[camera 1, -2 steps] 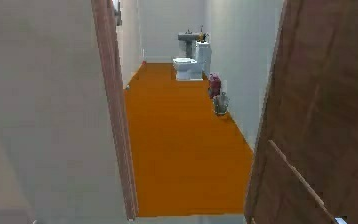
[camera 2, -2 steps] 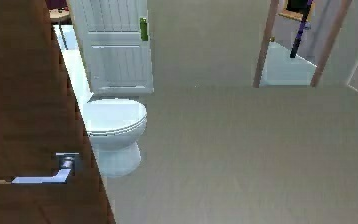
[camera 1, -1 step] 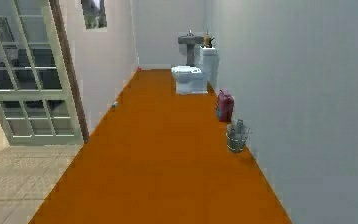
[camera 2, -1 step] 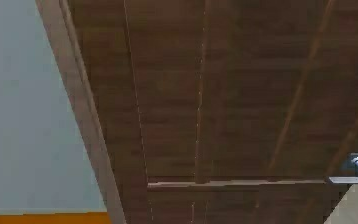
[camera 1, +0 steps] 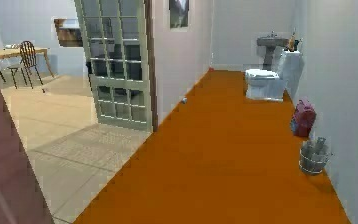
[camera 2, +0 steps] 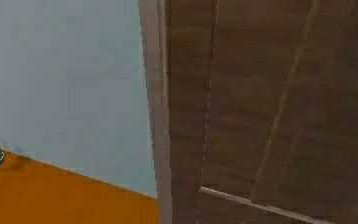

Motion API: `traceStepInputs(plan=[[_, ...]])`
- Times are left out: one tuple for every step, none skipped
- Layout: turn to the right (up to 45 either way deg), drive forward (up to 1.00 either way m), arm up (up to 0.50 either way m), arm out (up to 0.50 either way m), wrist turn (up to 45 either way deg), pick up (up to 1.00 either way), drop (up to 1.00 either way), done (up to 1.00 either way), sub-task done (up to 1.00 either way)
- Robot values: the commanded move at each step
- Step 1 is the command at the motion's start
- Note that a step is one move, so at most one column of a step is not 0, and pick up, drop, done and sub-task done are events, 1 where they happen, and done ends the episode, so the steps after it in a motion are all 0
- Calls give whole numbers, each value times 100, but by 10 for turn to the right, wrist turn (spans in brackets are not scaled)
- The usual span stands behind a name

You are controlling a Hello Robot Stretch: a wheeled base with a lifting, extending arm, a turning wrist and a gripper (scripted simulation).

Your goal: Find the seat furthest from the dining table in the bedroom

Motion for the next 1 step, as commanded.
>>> traceStepInputs(plan=[[0, 65, 0, 0, 0, 0, 0, 0, 0]])
